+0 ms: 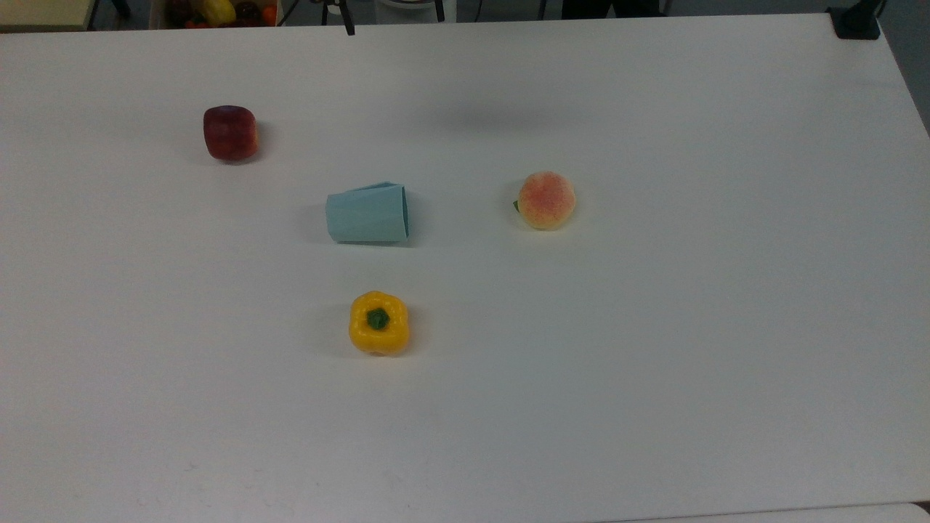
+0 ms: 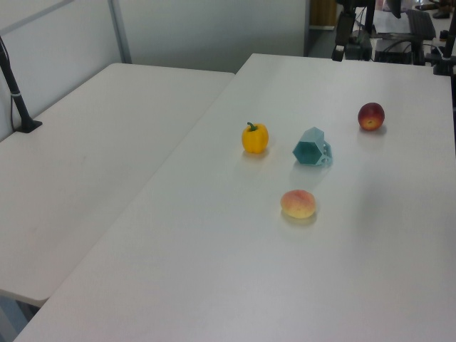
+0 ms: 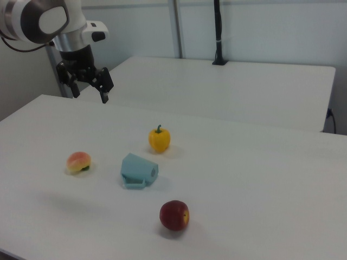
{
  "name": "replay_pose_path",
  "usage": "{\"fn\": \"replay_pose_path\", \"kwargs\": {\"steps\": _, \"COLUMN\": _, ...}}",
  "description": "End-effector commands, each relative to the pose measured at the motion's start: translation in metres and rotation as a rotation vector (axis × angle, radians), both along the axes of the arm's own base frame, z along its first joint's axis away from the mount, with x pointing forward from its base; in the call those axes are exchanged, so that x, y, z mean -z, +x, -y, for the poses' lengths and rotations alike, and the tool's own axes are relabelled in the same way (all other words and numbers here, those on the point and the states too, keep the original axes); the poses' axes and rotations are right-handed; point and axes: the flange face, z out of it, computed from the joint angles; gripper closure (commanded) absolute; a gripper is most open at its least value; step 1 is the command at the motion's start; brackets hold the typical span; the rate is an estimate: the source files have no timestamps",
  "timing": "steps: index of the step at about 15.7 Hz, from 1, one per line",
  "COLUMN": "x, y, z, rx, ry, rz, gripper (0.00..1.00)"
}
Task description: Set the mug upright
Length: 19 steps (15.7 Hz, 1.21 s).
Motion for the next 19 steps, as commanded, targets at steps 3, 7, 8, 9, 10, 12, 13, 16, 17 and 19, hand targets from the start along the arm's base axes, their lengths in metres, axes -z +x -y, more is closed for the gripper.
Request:
{"fn": "replay_pose_path", "kwargs": {"steps": 3, "x": 0.001, "y": -0.008, "z": 0.008, "rx": -0.007, "ry": -0.014, "rz": -0.028, "gripper": 0.0}}
{"fn": "replay_pose_path", "kwargs": {"steps": 7, "x": -0.003, "y": -0.008, "z": 0.015, "rx": 0.005, "ry": -0.013, "rz": -0.022, "gripper": 0.0}}
{"fn": "replay_pose_path", "kwargs": {"steps": 8, "x": -0.003, "y": -0.009, "z": 0.017, "rx": 0.007, "ry": -0.014, "rz": -0.03, "gripper": 0.0}}
{"fn": "replay_pose_path", "kwargs": {"steps": 9, "x": -0.004, "y": -0.01, "z": 0.017, "rx": 0.006, "ry": -0.014, "rz": -0.034, "gripper": 0.0}}
{"fn": "replay_pose_path", "kwargs": {"steps": 10, "x": -0.005, "y": -0.01, "z": 0.018, "rx": 0.005, "ry": -0.014, "rz": -0.034, "gripper": 0.0}}
{"fn": "replay_pose_path", "kwargs": {"steps": 12, "x": -0.004, "y": -0.009, "z": 0.02, "rx": 0.006, "ry": -0.014, "rz": -0.034, "gripper": 0.0}}
{"fn": "replay_pose_path", "kwargs": {"steps": 13, "x": -0.003, "y": -0.009, "z": 0.021, "rx": 0.008, "ry": -0.014, "rz": -0.034, "gripper": 0.0}}
{"fn": "replay_pose_path", "kwargs": {"steps": 16, "x": -0.004, "y": -0.009, "z": 0.022, "rx": 0.009, "ry": -0.014, "rz": -0.035, "gripper": 0.0}}
{"fn": "replay_pose_path", "kwargs": {"steps": 17, "x": -0.004, "y": -0.009, "z": 0.021, "rx": 0.008, "ry": -0.015, "rz": -0.035, "gripper": 0.0}}
{"fn": "replay_pose_path", "kwargs": {"steps": 19, "x": -0.004, "y": -0.009, "z": 0.021, "rx": 0.008, "ry": -0.015, "rz": -0.034, "gripper": 0.0}}
